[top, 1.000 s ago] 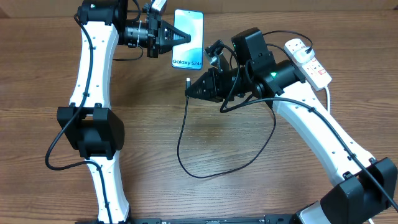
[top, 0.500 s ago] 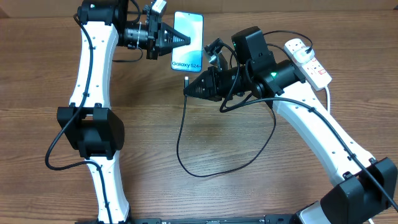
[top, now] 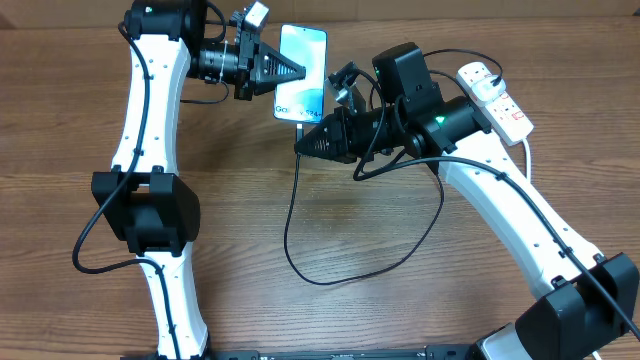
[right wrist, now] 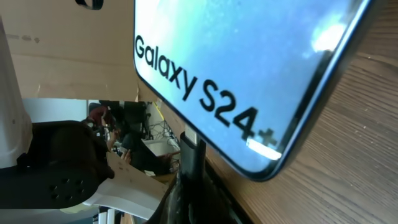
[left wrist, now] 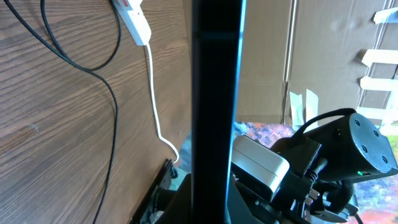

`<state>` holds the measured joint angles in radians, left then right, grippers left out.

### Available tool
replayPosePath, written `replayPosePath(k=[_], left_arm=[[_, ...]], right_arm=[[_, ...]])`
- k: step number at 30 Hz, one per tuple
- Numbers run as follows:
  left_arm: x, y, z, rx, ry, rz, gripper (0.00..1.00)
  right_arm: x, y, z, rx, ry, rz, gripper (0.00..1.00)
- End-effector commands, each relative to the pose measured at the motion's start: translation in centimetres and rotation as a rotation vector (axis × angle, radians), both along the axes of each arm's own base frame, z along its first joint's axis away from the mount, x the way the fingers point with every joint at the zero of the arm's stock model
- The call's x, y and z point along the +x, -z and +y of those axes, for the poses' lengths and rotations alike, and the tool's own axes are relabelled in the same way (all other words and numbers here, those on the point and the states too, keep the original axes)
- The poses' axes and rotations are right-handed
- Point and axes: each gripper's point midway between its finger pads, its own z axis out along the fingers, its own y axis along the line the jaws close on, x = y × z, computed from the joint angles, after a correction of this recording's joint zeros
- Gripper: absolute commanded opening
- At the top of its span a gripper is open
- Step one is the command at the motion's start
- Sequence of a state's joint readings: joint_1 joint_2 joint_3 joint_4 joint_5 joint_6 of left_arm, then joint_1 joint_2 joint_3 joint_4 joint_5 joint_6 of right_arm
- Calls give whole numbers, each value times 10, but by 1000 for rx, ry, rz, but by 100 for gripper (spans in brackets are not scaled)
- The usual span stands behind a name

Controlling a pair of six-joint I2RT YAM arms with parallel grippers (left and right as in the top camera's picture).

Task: Plug charger to phone and switch on socket
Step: 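Align the USB-C plug under the phone's bottom port with the right gripper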

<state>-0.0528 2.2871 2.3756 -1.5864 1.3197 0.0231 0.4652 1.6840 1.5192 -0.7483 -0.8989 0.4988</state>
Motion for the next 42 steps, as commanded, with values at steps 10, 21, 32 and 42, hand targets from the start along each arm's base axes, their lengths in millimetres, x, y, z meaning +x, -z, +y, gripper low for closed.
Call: replayPosePath(k=[10, 21, 32, 42], left_arm=[[-5, -9, -8, -42, 26, -25, 4], [-5, -9, -8, -39, 27, -30, 4], [-5, -7, -8, -31, 29, -37, 4], [-4, -7, -6, -31, 23, -41, 4]], right_arm=[[4, -11, -2, 3, 31, -17, 4], [-1, -15, 1, 28, 5, -10, 4], [-3, -16, 1, 37, -3, 1, 4], [-7, -15, 0, 34, -10, 24, 4]])
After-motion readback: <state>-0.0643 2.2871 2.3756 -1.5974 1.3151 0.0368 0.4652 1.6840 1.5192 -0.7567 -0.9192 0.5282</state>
